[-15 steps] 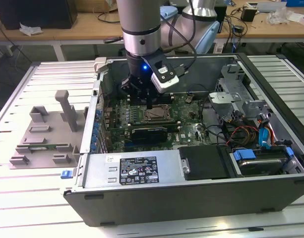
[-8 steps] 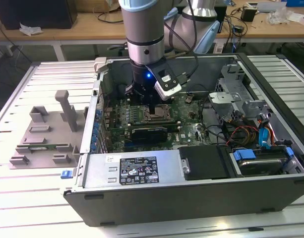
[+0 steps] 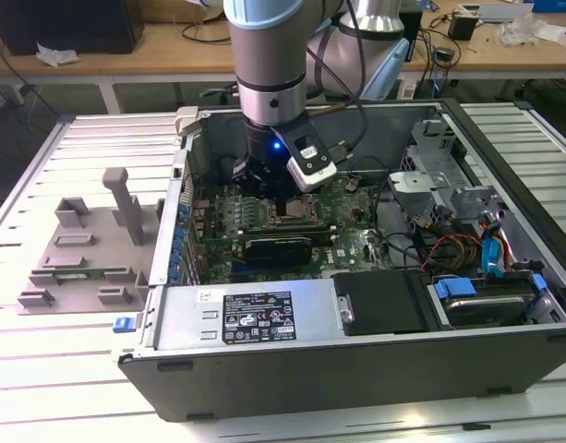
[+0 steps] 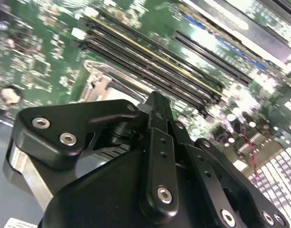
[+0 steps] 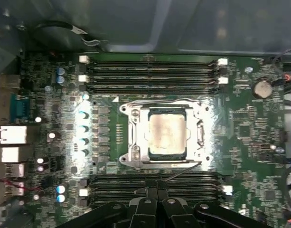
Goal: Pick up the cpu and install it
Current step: 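Install the second cpu locking lever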
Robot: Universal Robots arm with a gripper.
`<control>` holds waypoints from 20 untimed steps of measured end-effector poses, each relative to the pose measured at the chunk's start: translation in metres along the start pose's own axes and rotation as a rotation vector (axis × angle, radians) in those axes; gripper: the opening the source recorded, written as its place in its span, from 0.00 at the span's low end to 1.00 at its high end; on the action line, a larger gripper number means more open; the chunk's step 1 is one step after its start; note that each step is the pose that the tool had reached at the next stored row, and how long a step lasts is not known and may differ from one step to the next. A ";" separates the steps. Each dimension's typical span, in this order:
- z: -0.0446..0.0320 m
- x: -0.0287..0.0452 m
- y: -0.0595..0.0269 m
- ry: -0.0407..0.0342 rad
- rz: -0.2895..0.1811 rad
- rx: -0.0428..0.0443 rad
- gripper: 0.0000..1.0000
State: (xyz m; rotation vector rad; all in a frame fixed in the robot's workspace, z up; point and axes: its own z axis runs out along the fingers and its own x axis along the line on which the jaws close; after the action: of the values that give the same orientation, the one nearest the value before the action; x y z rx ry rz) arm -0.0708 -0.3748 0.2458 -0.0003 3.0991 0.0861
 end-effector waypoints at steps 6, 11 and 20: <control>0.0060 0.0003 -0.0004 0.0041 0.000 0.0000 0.11; 0.0206 0.0066 -0.0012 0.0040 0.000 0.0003 0.11; 0.0309 0.0138 -0.0040 0.0040 0.003 -0.0651 0.11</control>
State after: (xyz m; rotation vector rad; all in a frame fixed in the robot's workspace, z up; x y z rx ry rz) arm -0.0833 -0.3770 0.2141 0.0018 3.0987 0.1874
